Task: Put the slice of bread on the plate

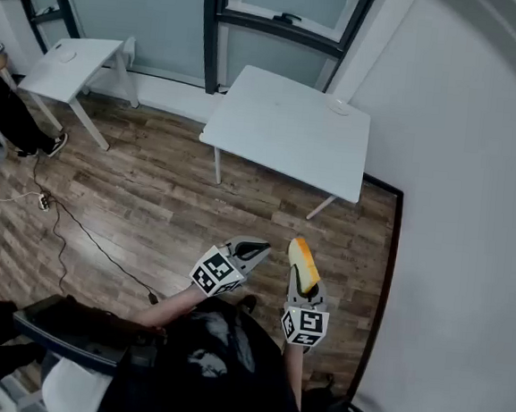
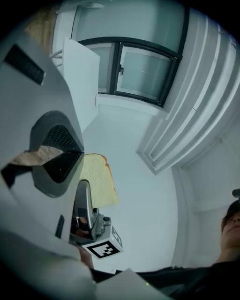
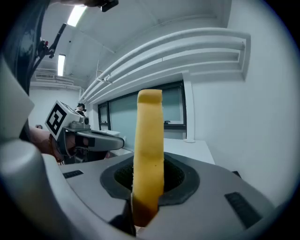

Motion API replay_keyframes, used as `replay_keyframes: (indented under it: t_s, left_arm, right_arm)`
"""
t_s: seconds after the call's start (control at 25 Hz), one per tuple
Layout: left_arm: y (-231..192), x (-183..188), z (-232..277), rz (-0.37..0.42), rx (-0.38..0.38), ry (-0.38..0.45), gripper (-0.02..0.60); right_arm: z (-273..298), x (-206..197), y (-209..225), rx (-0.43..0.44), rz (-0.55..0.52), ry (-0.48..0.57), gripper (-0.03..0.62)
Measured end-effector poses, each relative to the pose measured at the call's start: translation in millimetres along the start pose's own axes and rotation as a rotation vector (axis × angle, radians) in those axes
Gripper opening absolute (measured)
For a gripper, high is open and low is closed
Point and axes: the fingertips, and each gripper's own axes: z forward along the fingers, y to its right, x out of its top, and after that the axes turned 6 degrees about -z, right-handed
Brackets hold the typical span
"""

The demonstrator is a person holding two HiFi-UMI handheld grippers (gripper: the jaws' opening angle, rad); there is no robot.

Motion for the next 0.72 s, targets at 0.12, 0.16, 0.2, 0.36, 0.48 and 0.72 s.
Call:
replay_keyframes:
  t_s: [0.12, 0.16, 0.2, 0.36, 0.48, 0.72]
  left_arm:
    - [2.4, -1.2, -2.1, 0.001, -0.002, 0.004, 0.005]
    - [2.5, -1.3, -2.4, 0.002, -0.002, 0.004, 0.006]
    - [2.0, -1.3, -2.5, 0.001, -0.001, 0.004, 0.006]
    - [-1.0, -1.2, -2.5, -0.006, 0.004, 0.001, 0.006]
    - [-1.8, -2.9, -1.2, -0.011, 0.004, -0.003, 0.005]
    - [4.2, -5.4, 4.0, -0.023, -0.011, -0.014, 0.006]
  right_arm:
    - [-1.8, -1.0, -1.9, 0.000, 0.000, 0.003, 0.098]
    - [-1.9, -1.1, -2.1, 0.000, 0.000, 0.003, 0.100]
    - [-1.8, -1.1, -2.1, 0.000, 0.000, 0.003, 0.098]
    - [-0.4, -1.1, -2.4, 0.006, -0.002, -0.004, 0.098]
    - [0.4, -3.9, -3.9, 0.016, -0.008, -0.013, 0.098]
    - [-6.7, -6.4, 3.8, -0.003, 0.051, 0.006, 0.100]
